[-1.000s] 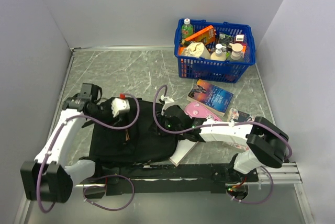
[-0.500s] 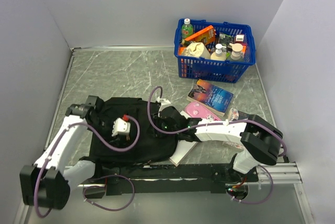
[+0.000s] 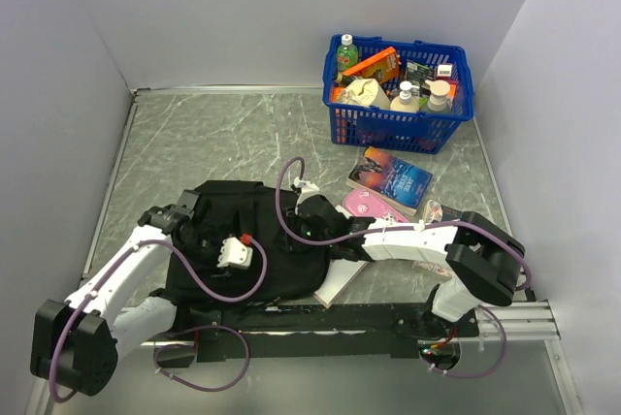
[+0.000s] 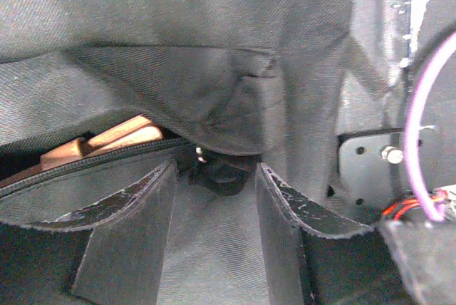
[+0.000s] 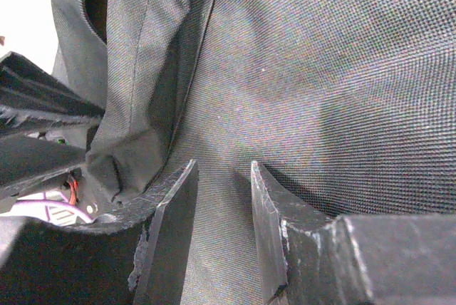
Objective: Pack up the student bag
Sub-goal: Zip the student bag at the center of the board.
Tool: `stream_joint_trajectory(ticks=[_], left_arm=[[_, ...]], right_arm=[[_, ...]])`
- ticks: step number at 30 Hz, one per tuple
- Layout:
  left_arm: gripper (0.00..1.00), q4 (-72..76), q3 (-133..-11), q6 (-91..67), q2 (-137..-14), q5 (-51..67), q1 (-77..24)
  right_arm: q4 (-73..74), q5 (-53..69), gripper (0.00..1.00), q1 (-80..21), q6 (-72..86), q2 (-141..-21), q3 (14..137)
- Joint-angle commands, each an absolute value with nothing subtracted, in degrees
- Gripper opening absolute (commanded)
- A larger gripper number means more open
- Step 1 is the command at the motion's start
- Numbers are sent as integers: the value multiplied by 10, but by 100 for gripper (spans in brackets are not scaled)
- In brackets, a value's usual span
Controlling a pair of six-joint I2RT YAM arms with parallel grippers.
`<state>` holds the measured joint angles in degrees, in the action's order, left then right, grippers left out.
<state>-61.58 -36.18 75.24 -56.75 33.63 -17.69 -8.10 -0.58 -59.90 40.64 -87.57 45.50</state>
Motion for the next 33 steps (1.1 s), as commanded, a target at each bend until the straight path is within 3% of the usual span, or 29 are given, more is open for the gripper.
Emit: stream_joint_trajectory(ticks=[1, 6, 9, 13, 14, 17, 25, 33], left_arm=[[53, -573, -360, 747, -582, 317, -179], [50, -541, -339, 743, -579, 294, -179], [42, -519, -331, 738, -583, 275, -179], [23, -516, -344, 730, -584, 279, -179], [13, -515, -349, 726, -581, 279, -179], [1, -519, -374, 713, -574, 287, -179], [1, -581, -454, 674, -564, 321, -179], [1, -534, -455, 594, -552, 311, -179]], right_arm=[[-98, -4, 43, -592, 412, -864, 458], [-96, -3, 42, -590, 410, -864, 462], [-95, -2, 41, -588, 410, -865, 464], [-93, -2, 40, -587, 410, -865, 465], [-92, -2, 40, -586, 410, -864, 465], [-91, -2, 39, -586, 409, -862, 465], [-86, -9, 39, -597, 410, -846, 463], [-62, -47, 41, -662, 392, -812, 480]])
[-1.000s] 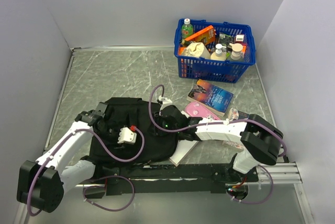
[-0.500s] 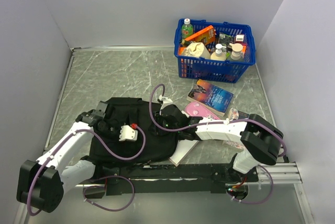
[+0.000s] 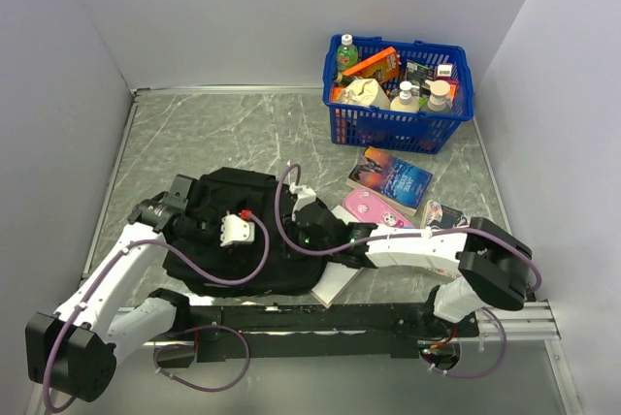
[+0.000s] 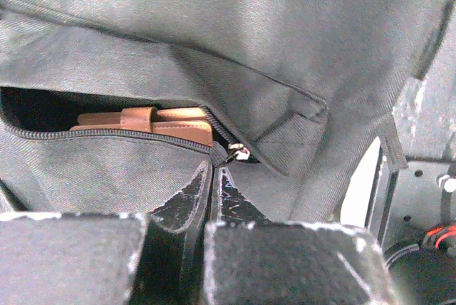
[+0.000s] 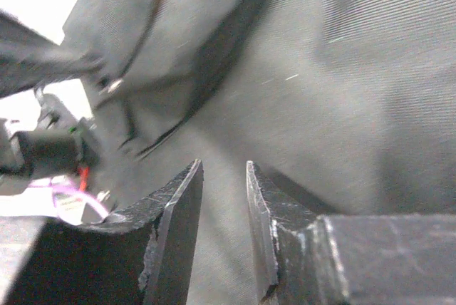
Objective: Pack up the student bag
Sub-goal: Zip the student bag at the center of the board.
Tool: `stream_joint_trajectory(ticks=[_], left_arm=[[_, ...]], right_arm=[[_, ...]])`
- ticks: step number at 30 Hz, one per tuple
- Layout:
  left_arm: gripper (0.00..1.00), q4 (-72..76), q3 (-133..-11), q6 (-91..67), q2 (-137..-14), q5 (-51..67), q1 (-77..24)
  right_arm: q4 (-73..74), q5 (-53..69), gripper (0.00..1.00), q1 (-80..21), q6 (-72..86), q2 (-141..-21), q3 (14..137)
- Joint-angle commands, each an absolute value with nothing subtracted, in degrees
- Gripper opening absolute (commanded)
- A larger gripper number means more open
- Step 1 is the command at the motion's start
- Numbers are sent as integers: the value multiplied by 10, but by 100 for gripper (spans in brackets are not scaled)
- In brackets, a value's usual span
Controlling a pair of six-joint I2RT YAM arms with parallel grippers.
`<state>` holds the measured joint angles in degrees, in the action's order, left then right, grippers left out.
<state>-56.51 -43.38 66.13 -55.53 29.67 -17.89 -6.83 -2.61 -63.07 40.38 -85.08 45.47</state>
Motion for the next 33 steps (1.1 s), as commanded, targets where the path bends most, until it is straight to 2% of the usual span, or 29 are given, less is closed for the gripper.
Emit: stream_joint_trajectory(ticks=[1, 5, 7, 15, 21, 24, 33], left_arm=[[1, -515, -457, 584, -552, 310, -179], [1, -462, -461, 513, -557, 323, -178], [1, -437, -461, 462, -562, 332, -179], [1, -378, -469, 353, -613, 442, -185], [1, -347, -488, 315, -631, 437, -223], [1, -347, -487, 313, -626, 439, -224], [1, -370, -474, 334, -598, 436, -225]], right_arm=[[-53, -49, 42, -673, 392, -812, 487], [19, -82, 69, -698, 397, -824, 539], [49, -105, 73, -712, 394, -805, 546], [75, -248, 74, -801, 361, -736, 517], [98, -239, 74, -812, 359, -782, 539], [113, -237, 77, -811, 349, -858, 576], [65, -293, 84, -808, 323, -925, 620]])
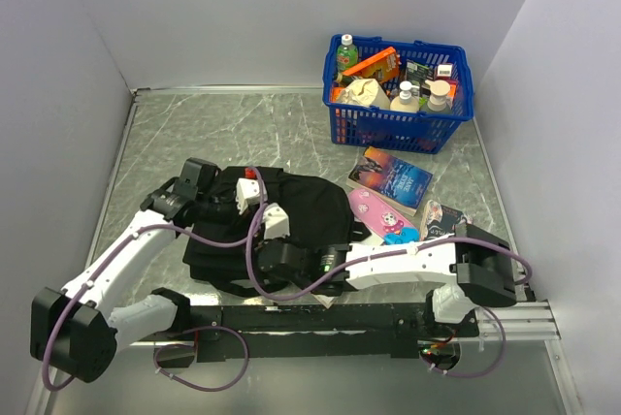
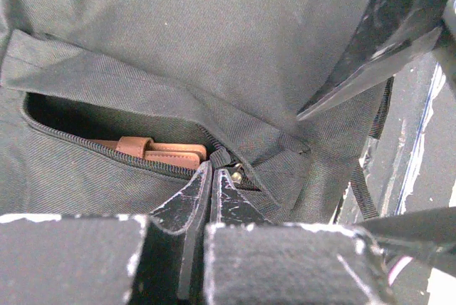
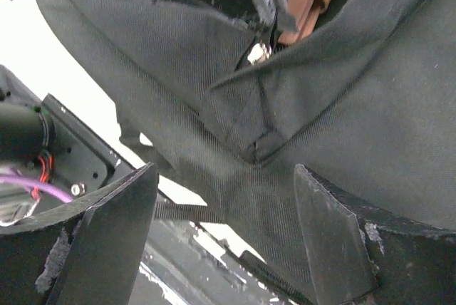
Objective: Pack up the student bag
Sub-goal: Zip the student bag at the center of the board.
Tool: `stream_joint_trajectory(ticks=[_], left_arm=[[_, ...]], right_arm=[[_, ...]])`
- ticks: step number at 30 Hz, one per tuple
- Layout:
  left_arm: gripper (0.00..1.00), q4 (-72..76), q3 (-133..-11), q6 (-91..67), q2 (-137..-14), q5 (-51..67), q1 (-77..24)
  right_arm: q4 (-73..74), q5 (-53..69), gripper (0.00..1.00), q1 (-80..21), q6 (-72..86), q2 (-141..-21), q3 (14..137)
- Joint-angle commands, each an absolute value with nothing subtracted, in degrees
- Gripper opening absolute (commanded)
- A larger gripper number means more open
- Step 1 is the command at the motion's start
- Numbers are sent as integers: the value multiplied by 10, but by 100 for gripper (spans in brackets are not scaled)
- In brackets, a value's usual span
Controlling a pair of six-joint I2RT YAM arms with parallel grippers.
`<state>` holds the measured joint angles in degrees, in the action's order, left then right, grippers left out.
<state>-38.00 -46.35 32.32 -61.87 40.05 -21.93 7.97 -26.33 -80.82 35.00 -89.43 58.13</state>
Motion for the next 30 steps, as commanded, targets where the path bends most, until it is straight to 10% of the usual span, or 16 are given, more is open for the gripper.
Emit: stream_joint_trajectory(ticks=[1, 20, 26, 30], left_arm=[[1, -370, -475, 333, -599, 437, -225], [1, -397, -498, 345, -621, 449, -225], [1, -396, -504, 348, -620, 439, -225], [1, -372, -493, 348, -626, 411, -225]], right_arm=[[62, -301, 84, -808, 322, -931, 624], [-59, -344, 48, -803, 241, -968, 580], [-56, -338, 0, -805, 265, -959, 565], [-67, -324, 0, -809, 278, -910, 518]])
